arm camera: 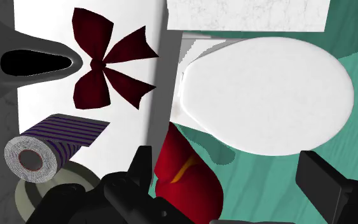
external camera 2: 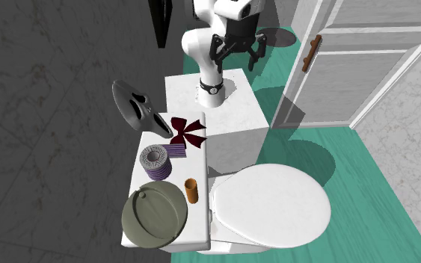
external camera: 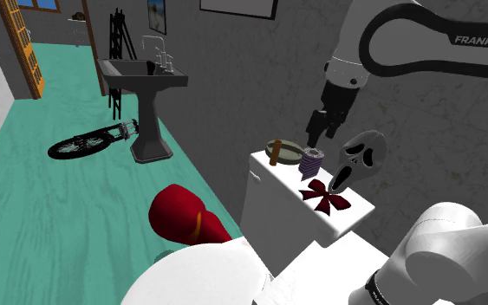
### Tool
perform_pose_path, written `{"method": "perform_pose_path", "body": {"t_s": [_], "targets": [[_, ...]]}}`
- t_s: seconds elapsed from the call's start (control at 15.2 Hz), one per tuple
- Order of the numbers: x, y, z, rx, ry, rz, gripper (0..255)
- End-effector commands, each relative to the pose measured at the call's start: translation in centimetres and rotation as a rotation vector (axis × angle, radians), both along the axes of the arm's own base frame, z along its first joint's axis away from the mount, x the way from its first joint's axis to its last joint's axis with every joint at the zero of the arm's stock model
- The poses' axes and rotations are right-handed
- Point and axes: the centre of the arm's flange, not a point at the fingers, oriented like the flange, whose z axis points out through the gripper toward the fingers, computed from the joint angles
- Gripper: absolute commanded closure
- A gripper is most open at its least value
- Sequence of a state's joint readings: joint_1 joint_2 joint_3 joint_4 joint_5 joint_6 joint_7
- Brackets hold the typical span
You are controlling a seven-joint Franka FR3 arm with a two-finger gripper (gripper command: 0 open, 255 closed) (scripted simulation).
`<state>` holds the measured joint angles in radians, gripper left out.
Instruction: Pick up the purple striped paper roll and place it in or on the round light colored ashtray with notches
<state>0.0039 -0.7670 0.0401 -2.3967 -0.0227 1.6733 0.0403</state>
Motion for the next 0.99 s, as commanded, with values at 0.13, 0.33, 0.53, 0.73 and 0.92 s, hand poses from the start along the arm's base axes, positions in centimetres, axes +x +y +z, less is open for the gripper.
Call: {"method": "perform_pose_path", "body": {"t_s": [0.13, 0.33, 0.53, 0.73, 0.92], "targets": [[1.4, -1.8, -1.4, 0.003, 0.003, -0.044, 0], [3.4, -4.7, -3.4, 0.008, 0.008, -0.109, 0], [5.2, -7.7, -5.5, 0.013, 0.013, -0.174, 0], [6.7, -10.7, -7.6, 0.018, 0.018, -0.240, 0], [8.1, -13.9, -9.8, 0.023, 0.022, -0.305, 0]]}}
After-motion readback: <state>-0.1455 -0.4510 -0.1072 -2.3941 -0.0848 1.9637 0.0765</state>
